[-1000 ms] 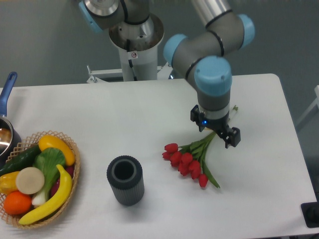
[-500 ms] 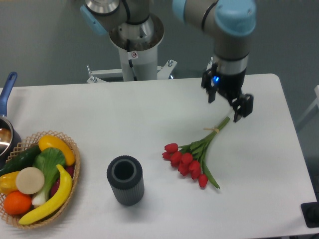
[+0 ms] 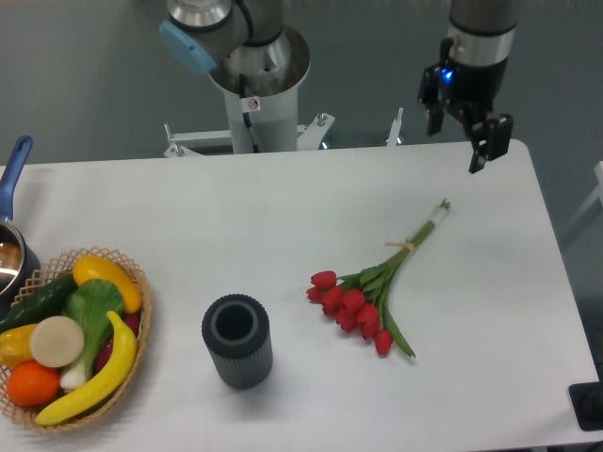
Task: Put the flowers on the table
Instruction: 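Lift the open gripper up away from the tulips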
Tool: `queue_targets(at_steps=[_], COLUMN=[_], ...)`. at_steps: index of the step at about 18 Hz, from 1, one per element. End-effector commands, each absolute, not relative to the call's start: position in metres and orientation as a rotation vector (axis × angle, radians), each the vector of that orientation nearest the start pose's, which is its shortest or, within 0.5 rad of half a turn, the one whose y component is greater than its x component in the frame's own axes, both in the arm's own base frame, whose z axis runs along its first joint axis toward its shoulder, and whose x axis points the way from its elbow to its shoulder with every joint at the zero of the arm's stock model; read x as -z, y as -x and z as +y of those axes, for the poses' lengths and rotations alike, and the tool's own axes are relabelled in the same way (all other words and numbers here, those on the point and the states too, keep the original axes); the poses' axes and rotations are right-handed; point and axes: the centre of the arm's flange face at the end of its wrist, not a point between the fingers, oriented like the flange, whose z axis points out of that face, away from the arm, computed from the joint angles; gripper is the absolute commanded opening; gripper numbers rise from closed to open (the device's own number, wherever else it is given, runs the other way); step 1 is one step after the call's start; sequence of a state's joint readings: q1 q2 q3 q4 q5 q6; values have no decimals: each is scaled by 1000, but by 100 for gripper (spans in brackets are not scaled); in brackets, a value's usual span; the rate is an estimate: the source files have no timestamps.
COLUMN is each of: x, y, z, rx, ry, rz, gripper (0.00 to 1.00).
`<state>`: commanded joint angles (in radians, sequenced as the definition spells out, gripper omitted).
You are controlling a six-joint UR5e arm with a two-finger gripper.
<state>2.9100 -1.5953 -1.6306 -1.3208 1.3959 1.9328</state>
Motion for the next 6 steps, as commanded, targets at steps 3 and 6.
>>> queue_targets(at_steps=[3,6], x=[-473,-473], y=[465,465], z=[270,272], rx=[-256,-258], ry=[2824,2814], rz=[884,885], gripper=[100,100])
